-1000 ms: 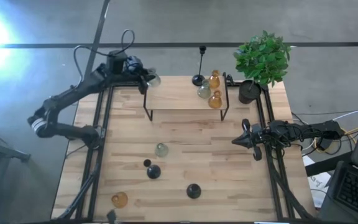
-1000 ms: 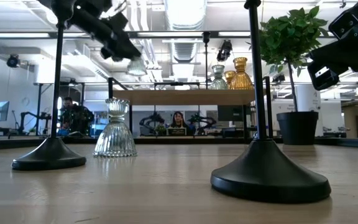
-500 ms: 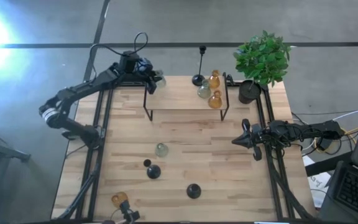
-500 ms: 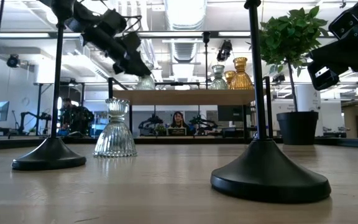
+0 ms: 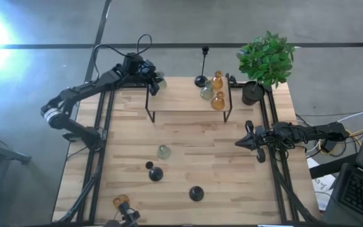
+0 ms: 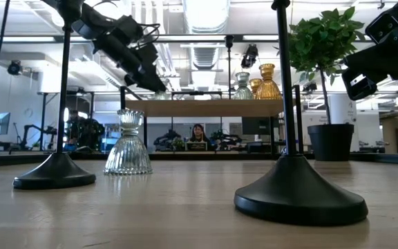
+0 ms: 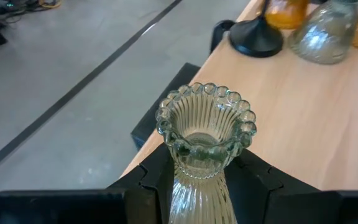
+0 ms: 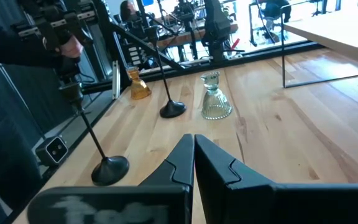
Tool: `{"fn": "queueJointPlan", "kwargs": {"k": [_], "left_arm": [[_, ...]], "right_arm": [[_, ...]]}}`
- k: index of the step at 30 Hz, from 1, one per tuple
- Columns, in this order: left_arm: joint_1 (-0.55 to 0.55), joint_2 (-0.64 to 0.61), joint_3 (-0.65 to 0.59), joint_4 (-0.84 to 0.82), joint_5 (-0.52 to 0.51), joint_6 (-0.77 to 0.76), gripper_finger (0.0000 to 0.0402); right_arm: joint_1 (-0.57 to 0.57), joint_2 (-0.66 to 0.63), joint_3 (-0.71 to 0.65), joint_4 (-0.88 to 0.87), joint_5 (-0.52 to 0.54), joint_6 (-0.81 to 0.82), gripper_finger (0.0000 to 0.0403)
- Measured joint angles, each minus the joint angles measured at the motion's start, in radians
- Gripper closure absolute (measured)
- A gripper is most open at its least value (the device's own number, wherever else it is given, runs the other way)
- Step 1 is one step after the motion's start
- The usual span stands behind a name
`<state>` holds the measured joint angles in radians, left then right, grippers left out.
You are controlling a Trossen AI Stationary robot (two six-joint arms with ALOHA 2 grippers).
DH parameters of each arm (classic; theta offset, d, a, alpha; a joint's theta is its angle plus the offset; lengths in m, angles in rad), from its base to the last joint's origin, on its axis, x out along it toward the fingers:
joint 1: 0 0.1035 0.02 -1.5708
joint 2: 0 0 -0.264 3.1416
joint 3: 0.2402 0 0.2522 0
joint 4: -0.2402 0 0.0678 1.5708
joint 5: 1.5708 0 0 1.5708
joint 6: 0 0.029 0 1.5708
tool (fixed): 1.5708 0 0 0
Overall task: Pick & Place candle stick holders
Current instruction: Put the top green candle holder on the shelf
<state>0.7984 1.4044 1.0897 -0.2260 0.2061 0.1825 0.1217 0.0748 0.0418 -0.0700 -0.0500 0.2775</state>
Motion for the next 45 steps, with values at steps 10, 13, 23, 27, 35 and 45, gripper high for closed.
{"fn": "queueJointPlan", "kwargs": {"k": [10,13,23,27,35,45], "left_arm": [[0.006,-0.008,-0.014,-0.009,-0.009,0.000,0.0280],[0.006,-0.008,-0.016,-0.009,-0.009,0.000,0.0280],[0.006,-0.010,-0.031,-0.005,-0.007,0.006,0.0280],[0.006,-0.009,-0.032,-0.002,-0.007,0.005,0.0280],[0.006,-0.008,-0.032,-0.002,-0.008,0.005,0.0276],[0.006,-0.005,-0.035,-0.012,-0.029,0.000,0.0207]], "right_arm": [[0.000,0.000,0.000,0.000,0.000,0.000,0.0394],[0.000,0.000,0.000,0.000,0.000,0.000,0.0394],[0.000,0.000,0.000,0.000,0.000,0.000,0.0394],[0.000,0.000,0.000,0.000,0.000,0.000,0.0394],[0.000,0.000,0.000,0.000,0.000,0.000,0.0394],[0.000,0.000,0.000,0.000,0.000,0.000,0.0394]]}}
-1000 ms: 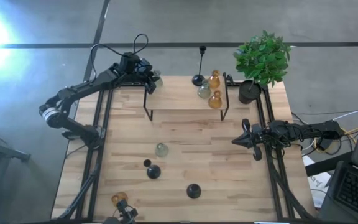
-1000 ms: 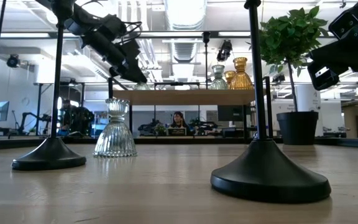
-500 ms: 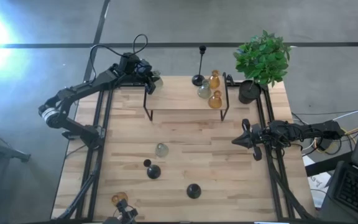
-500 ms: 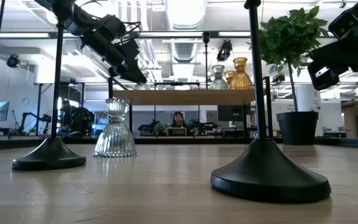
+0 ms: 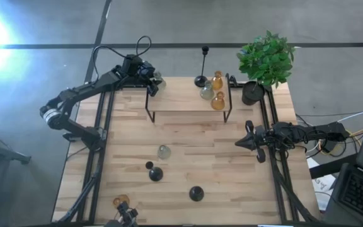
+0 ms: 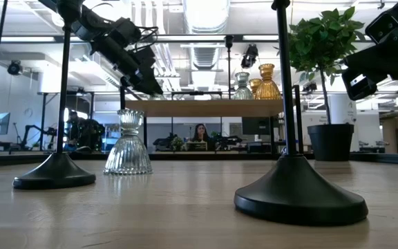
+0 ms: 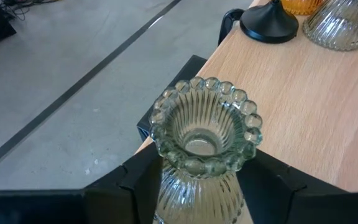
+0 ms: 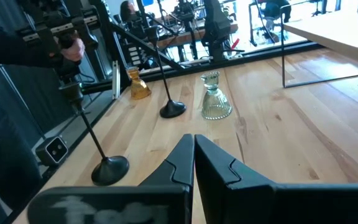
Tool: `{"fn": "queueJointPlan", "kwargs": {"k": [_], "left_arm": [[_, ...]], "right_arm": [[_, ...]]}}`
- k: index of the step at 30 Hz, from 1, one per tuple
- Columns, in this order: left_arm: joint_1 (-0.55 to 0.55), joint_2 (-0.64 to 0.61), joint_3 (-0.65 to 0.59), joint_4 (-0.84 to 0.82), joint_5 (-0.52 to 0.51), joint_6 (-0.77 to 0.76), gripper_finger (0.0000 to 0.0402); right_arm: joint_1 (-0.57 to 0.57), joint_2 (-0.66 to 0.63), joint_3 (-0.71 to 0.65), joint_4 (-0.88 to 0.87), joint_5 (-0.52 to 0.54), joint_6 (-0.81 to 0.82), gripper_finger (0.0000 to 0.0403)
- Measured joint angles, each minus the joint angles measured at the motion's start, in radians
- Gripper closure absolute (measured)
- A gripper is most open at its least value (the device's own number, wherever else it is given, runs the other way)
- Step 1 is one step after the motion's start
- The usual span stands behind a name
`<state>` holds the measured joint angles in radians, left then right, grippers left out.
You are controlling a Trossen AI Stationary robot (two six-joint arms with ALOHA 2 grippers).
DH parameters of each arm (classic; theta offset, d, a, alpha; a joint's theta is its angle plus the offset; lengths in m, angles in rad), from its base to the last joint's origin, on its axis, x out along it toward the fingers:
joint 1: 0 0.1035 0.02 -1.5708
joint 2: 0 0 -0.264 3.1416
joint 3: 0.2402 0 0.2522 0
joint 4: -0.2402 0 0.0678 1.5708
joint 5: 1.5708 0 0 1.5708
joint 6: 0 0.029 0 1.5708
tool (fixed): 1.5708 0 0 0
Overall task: Pick & Place candle stick holders
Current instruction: Put the top green candle holder on the shelf, then put the orange candle holder on the shelf
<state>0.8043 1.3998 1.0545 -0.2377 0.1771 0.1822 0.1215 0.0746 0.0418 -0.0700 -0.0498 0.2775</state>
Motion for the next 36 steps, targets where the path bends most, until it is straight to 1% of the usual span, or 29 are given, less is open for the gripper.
{"fn": "queueJointPlan", "kwargs": {"k": [10,18,23,30,36], "left_arm": [[0.000,-0.029,-0.003,-0.038,-0.028,0.008,0.0157],[0.001,-0.040,-0.003,-0.040,-0.004,0.000,0.0139],[0.001,-0.072,-0.002,-0.053,-0.003,-0.002,0.0133],[0.000,-0.154,-0.001,-0.170,-0.015,-0.004,0.0133],[0.000,-0.258,0.000,-0.294,-0.019,-0.006,0.0133]], "right_arm": [[0.000,0.000,0.000,0.000,0.000,0.000,0.0394],[0.000,0.000,0.000,0.000,0.000,0.000,0.0394],[0.000,0.000,0.000,0.000,0.000,0.000,0.0394],[0.000,0.000,0.000,0.000,0.000,0.000,0.0394],[0.000,0.000,0.000,0.000,0.000,0.000,0.0394]]}}
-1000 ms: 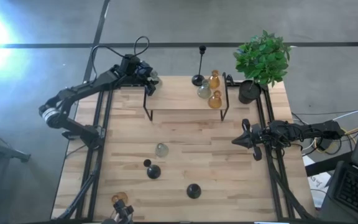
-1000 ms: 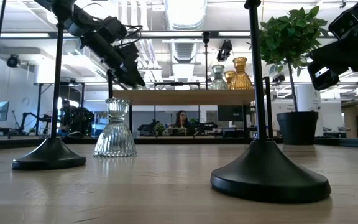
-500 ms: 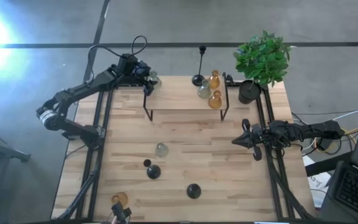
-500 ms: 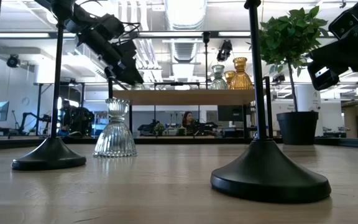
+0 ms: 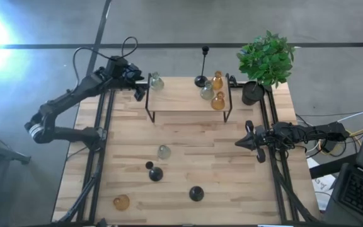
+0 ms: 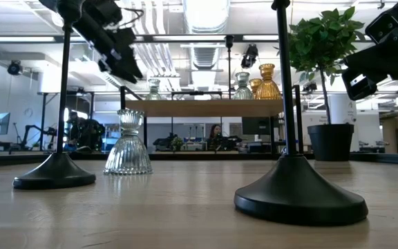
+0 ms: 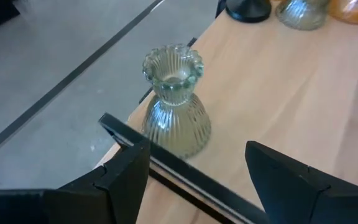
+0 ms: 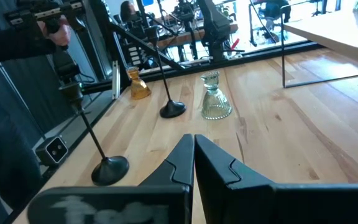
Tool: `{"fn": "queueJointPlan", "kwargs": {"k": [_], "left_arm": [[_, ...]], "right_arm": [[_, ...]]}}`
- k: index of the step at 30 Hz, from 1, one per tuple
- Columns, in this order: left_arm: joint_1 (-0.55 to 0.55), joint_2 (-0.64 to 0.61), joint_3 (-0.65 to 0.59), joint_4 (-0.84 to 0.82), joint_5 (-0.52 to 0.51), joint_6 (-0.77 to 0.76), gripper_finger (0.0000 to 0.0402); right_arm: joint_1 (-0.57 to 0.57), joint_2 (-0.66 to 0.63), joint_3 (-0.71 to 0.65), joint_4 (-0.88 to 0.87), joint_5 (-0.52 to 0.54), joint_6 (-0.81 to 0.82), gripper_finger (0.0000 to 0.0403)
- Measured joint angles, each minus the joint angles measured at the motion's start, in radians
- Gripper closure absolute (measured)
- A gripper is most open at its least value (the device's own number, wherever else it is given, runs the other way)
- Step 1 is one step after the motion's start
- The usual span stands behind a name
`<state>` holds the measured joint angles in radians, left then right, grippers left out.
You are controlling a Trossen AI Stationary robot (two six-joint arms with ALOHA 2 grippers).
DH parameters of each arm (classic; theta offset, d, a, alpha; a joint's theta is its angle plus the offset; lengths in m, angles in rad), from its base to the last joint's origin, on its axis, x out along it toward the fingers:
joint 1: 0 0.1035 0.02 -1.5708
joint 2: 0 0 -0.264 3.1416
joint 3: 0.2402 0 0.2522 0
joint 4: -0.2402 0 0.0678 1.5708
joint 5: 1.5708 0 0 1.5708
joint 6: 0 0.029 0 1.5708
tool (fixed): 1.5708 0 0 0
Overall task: Pick & Place candle stick holders
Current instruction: Put the orange candle holder on the shelf
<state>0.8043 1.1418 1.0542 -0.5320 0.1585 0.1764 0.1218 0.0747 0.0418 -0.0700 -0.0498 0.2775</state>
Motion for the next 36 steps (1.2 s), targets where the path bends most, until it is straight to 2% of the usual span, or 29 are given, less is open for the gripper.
{"fn": "queueJointPlan", "kwargs": {"k": [6,13,18,22,29,36], "left_arm": [[0.000,-0.137,0.004,-0.116,0.001,-0.001,0.0133],[-0.024,-0.263,0.085,-0.475,0.119,-0.029,0.0135],[-0.098,-0.311,0.125,-0.765,0.152,0.007,0.0135],[-0.199,-0.337,0.114,-0.910,0.199,0.014,0.0135],[-0.427,-0.350,0.063,-1.014,0.226,0.002,0.0135],[-0.581,-0.353,-0.043,-0.997,0.234,-0.097,0.0135]], "right_arm": [[0.000,0.000,0.000,0.000,0.000,0.000,0.0394],[0.000,0.000,0.000,0.000,0.000,0.000,0.0394],[0.000,0.000,0.000,0.000,0.000,0.000,0.0394],[0.000,0.000,0.000,0.000,0.000,0.000,0.0394],[0.000,0.000,0.000,0.000,0.000,0.000,0.0394],[0.000,0.000,0.000,0.000,0.000,0.000,0.0394]]}}
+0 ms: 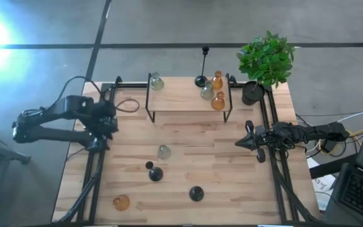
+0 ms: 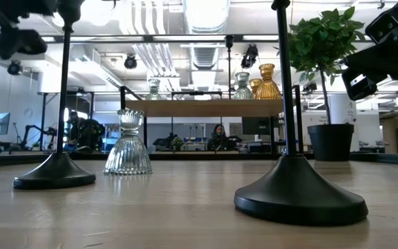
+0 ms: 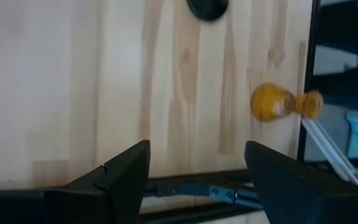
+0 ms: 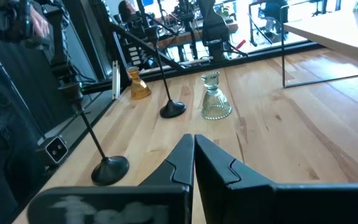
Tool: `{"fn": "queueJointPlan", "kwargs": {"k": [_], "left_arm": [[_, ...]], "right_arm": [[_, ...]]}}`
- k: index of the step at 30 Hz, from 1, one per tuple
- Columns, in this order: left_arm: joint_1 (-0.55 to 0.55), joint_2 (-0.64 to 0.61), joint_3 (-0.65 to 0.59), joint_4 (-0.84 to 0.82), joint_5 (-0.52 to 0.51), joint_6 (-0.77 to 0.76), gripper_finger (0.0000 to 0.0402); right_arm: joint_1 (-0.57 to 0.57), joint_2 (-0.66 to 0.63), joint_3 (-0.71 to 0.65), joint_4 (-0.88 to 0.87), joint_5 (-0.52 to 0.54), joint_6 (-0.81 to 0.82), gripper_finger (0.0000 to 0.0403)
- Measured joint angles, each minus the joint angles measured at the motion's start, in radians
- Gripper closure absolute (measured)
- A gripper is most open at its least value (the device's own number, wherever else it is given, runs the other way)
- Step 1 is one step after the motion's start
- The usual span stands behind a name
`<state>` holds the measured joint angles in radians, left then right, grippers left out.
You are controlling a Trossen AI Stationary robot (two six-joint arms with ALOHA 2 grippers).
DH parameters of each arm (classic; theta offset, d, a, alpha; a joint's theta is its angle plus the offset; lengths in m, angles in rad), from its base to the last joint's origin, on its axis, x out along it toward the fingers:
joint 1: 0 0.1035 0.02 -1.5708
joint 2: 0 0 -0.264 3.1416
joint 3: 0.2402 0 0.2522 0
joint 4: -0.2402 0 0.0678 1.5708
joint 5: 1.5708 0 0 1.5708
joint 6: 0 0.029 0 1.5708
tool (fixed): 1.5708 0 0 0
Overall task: Pick & Place candle stick holders
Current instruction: Put the orange candle holder on the shelf
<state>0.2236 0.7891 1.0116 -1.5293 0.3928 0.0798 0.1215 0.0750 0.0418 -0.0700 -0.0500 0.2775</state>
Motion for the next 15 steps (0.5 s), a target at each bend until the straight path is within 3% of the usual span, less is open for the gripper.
{"fn": "queueJointPlan", "kwargs": {"k": [9,15], "left_arm": [[-0.114,0.000,-0.168,0.027,0.120,-0.020,0.0136],[-0.266,0.005,-0.252,0.181,0.164,-0.042,0.0136]], "right_arm": [[0.000,0.000,0.000,0.000,0.000,0.000,0.0394],[0.000,0.000,0.000,0.000,0.000,0.000,0.0394]]}}
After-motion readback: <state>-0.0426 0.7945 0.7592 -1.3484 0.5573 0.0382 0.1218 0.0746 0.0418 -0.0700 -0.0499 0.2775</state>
